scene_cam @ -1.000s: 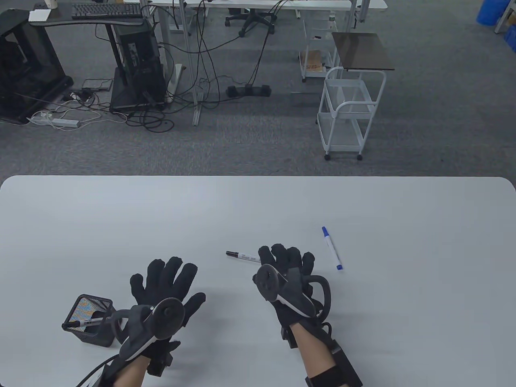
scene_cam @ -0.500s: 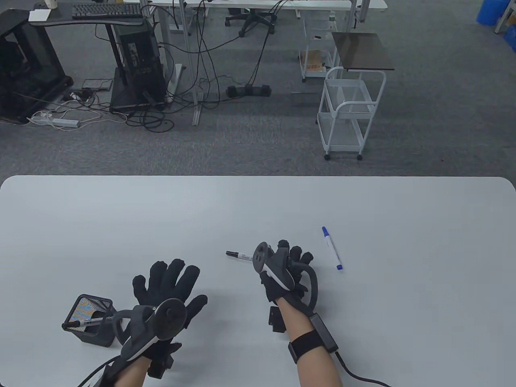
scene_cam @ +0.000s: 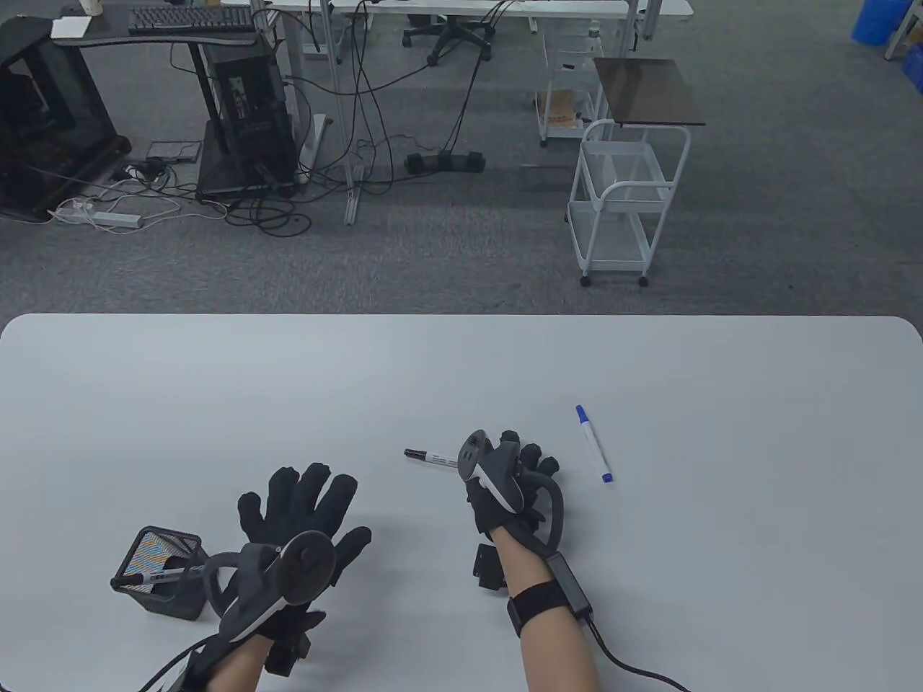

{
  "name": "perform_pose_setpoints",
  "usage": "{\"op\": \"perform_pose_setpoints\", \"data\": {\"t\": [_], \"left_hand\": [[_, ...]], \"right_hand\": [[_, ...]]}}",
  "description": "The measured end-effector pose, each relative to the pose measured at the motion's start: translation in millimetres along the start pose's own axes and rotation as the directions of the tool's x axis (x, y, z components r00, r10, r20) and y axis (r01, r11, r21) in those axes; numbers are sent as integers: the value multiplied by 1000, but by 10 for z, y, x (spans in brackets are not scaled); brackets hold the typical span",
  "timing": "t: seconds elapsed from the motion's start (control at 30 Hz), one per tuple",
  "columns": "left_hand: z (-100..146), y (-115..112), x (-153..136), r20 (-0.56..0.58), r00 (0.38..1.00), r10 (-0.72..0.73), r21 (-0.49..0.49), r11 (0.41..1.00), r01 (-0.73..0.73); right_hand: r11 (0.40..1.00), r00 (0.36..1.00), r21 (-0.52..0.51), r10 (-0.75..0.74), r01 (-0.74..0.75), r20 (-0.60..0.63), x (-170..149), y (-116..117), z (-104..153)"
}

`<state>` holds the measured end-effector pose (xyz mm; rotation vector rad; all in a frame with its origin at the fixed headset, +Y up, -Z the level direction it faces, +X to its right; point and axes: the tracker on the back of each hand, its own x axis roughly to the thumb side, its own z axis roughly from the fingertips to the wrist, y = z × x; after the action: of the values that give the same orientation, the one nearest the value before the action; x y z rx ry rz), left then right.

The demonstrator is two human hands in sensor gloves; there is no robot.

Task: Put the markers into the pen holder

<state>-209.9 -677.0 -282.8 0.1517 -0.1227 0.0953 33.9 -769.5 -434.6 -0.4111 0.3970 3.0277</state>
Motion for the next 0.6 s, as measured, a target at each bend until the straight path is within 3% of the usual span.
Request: {"op": "perform_pose_setpoints", "data": {"t": [0.6], "left_hand": [[-9,-1,-1,1,1000,-3,1,1000,3]], "right_hand": [[998,1000,-58,-26,26,13,-25,5,17]]}}
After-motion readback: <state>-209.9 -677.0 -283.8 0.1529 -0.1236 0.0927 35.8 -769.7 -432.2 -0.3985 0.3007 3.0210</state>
